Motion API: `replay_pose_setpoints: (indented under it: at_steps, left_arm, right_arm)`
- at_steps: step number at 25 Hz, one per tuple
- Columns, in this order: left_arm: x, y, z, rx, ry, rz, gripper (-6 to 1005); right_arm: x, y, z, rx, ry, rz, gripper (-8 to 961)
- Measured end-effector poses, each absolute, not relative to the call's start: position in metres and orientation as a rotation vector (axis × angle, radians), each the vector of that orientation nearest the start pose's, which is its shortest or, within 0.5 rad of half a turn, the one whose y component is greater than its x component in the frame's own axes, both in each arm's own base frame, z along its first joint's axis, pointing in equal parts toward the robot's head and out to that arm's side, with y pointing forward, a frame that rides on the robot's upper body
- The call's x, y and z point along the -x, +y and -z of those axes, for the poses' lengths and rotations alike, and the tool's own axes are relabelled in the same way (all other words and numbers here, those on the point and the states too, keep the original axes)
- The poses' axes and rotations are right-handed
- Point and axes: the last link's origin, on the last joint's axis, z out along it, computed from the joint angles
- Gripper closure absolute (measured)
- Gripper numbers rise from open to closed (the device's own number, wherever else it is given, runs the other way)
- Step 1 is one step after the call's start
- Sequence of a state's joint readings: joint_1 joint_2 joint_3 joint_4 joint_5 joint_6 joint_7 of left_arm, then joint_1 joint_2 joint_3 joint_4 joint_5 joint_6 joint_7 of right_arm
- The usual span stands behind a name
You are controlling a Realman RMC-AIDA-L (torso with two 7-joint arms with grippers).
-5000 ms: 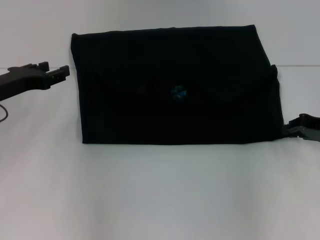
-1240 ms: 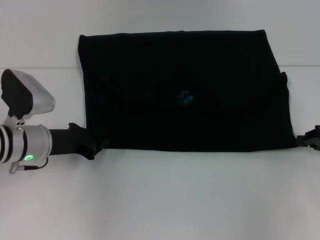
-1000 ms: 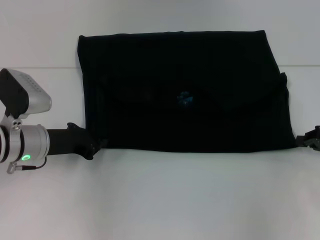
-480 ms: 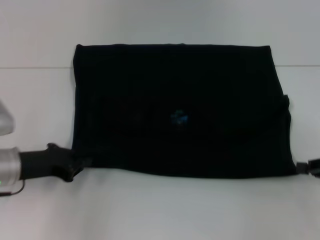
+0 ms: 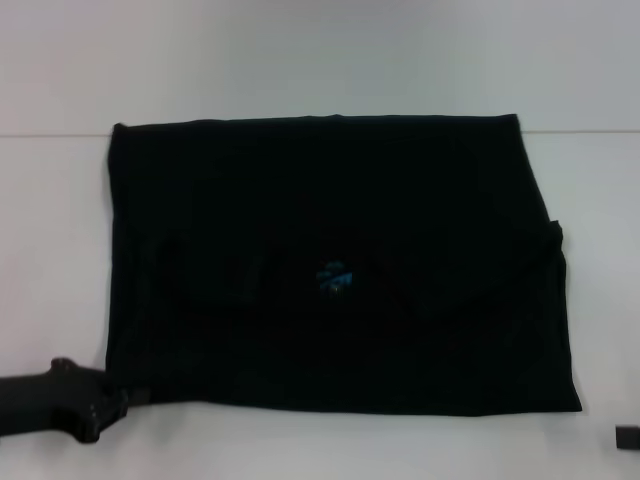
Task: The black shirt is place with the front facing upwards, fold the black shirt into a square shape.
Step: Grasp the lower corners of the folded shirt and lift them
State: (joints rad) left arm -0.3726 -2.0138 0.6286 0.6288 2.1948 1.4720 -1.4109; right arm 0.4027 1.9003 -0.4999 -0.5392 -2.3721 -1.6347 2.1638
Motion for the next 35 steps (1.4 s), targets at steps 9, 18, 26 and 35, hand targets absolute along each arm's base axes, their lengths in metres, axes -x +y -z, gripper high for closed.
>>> replay_pose_setpoints:
  at_steps: [9,18,26,35]
  left_arm:
    - [0.353,0.277,-0.017,2.64,-0.915,0.367,982]
    - [0.346,0.291,-0.014,2.64,-0.878,0.356,982]
    - [0.342,0.296,-0.011,2.639,-0.864,0.358,982]
    - [0.342,0.299,-0.01,2.627,-0.86,0.351,982]
  right_arm:
    - [-0.366,0.266,-0.051,2.272,1.928,-0.428,915]
    - [-0.353,0.292,-0.085,2.12,1.917,-0.727,891]
    - [-0.36,0.299,-0.088,2.031,2.026,-0.597,690]
    - [-0.352,0.31,-0.06,2.032,2.069,-0.485,301]
